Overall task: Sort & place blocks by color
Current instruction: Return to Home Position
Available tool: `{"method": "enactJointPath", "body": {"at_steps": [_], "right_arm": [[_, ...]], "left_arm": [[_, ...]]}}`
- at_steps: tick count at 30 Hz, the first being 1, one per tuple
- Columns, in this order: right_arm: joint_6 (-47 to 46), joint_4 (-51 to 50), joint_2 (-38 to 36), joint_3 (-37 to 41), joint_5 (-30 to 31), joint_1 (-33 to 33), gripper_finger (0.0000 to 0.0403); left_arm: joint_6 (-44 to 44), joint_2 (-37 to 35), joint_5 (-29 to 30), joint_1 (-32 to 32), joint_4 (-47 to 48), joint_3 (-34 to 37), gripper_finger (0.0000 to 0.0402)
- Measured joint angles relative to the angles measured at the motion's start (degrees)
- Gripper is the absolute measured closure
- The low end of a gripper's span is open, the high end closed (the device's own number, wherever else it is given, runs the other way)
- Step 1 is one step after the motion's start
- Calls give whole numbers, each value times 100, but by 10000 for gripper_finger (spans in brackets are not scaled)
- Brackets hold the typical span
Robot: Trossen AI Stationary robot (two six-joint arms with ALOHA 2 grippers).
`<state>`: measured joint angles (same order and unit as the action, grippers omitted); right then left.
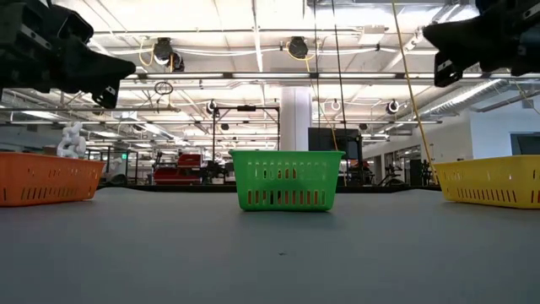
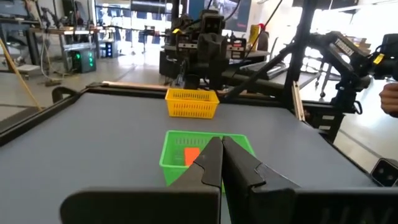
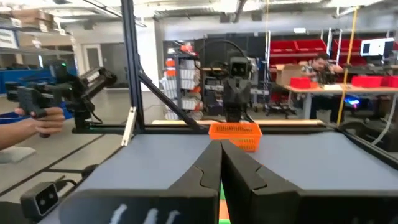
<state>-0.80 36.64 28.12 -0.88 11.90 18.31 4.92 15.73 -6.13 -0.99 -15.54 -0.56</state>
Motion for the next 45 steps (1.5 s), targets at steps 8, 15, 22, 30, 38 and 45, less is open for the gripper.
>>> {"method": "enactJointPath", "body": {"at_steps": [8, 15, 22, 30, 38, 45], "right_arm": [[-44, -339, 4, 1, 0, -208, 403], [-14, -420, 4, 1, 18, -223, 403], [-174, -803, 7, 4, 177, -223, 403], [-126, -828, 7, 4, 183, -223, 403], [-142, -825, 7, 4, 181, -223, 403], [-115, -799, 1, 4, 179, -223, 403]], "left_arm": [[-178, 0, -7, -44, 366, 0, 401], [-631, 0, -6, -44, 487, 0, 389], [-1022, 0, -4, -44, 339, 0, 399], [-1108, 0, -2, -44, 184, -2, 371], [-1055, 0, 0, -44, 194, -2, 356], [-1083, 0, 7, -44, 194, -2, 355]]}}
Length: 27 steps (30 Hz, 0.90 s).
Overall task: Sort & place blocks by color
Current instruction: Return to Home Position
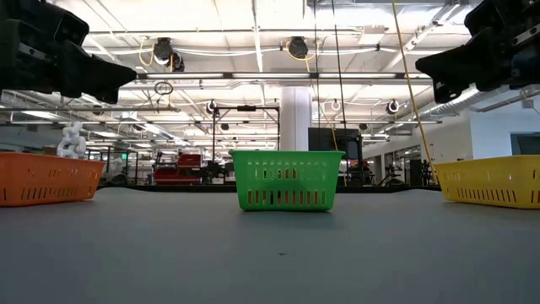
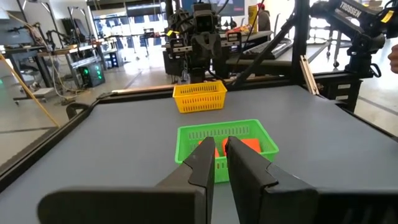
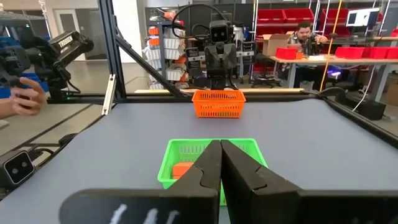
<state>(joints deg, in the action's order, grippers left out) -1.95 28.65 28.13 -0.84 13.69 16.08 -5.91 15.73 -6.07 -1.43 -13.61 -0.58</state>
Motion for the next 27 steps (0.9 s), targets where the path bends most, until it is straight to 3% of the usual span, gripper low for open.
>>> {"method": "enactJointPath", "body": {"at_steps": [6, 15, 27], "right_arm": [[371, 291, -241, 0, -2, 0, 403], [356, -176, -761, 0, -2, 0, 403], [113, -1604, -2070, 0, -4, 1, 403]], "left_arm": [[91, 0, 2, 0, -26, 0, 355], [142, -4, 2, 2, -158, 0, 355], [152, -23, 2, 2, -141, -4, 355]]}}
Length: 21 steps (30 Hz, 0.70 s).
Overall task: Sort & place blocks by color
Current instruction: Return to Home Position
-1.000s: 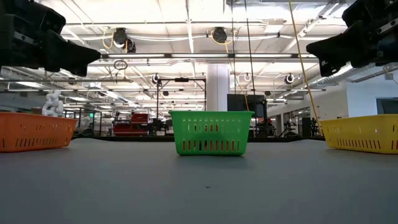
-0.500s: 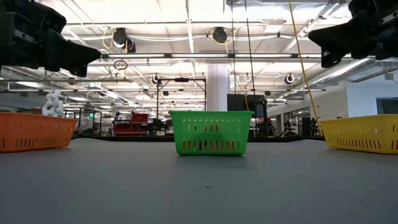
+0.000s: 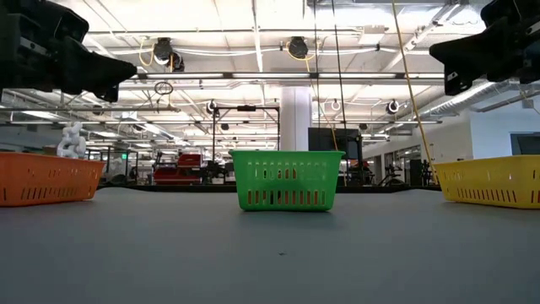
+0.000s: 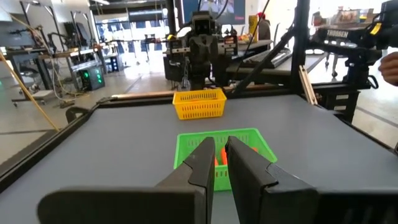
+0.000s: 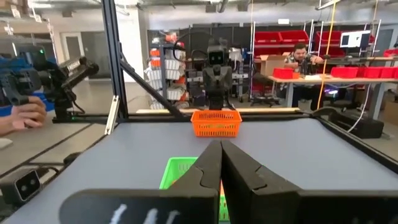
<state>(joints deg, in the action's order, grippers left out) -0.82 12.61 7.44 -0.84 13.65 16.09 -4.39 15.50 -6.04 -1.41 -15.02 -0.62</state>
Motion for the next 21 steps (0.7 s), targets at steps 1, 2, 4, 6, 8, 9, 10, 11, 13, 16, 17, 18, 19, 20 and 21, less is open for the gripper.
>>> {"method": "enactJointPath", "body": {"at_steps": [1, 2, 4, 6, 8, 9, 10, 11, 13, 16, 17, 18, 19, 20, 21], "right_arm": [[-1, -104, -129, 0, 0, 1, 403], [-9, -243, -258, 0, 0, 1, 403], [-53, -530, -521, 0, 0, 1, 403], [-114, -768, -738, 2, -2, 1, 403], [-152, -809, -735, 4, -29, 5, 403], [-155, -835, -723, 4, -36, 12, 403], [-157, -839, -720, 4, -43, 12, 403], [-155, -838, -734, 4, -42, 12, 403], [-153, -838, -731, 4, -44, 12, 403], [-155, -824, -734, 4, -35, 12, 403], [-166, -822, -732, 4, -35, 12, 403], [-180, -829, -730, 4, -35, 12, 403], [-204, -828, -729, 4, -35, 12, 403], [-222, -825, -726, 4, -32, 12, 403], [-242, -825, -718, 4, -31, 12, 403]], "left_arm": [[2, -39, 0, -1, -1, 0, 355], [3, -91, 0, -2, -1, 0, 355], [5, -241, 0, 0, 24, 0, 355], [9, -428, -2, 0, 152, 0, 355], [20, -645, -2, -1, 431, 0, 355], [27, -775, -3, -1, 590, 0, 355], [42, -892, -2, -1, 741, 0, 355], [41, -996, -4, 0, 841, 0, 355], [44, -1203, -6, -2, 1086, 0, 355], [44, -1417, -4, 0, 1210, 0, 355], [34, -1470, -4, 0, 1219, 1, 355], [14, -1496, -3, -1, 1231, 0, 355], [-27, -1507, 3, 0, 1263, 0, 355], [-86, -1520, 20, 0, 1311, 0, 355], [-145, -1522, 74, 1, 1331, 0, 355]]}}
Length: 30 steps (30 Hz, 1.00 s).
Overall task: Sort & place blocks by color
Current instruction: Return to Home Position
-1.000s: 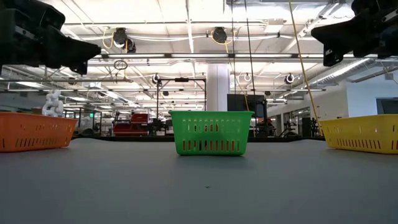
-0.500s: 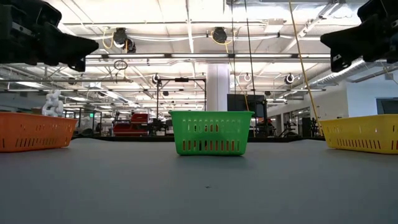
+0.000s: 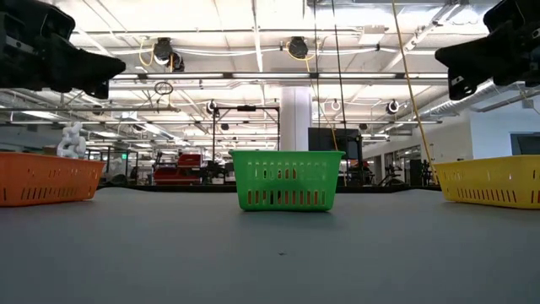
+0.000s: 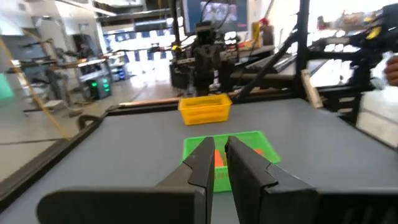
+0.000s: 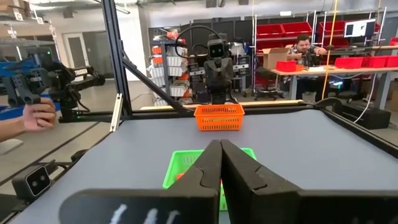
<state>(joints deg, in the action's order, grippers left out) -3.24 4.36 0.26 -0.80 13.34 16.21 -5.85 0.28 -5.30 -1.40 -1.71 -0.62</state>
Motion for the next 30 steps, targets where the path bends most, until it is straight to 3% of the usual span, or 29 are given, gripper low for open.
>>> {"method": "enactJointPath", "body": {"at_steps": [4, 30], "right_arm": [[-19, 5, 4, 0, 2, 0, 403], [-252, 10, 4, -7, 2, 0, 403]], "left_arm": [[-48, 77, 258, -1, 76, 0, 355], [-11, 82, 278, -3, 67, 1, 355]]}}
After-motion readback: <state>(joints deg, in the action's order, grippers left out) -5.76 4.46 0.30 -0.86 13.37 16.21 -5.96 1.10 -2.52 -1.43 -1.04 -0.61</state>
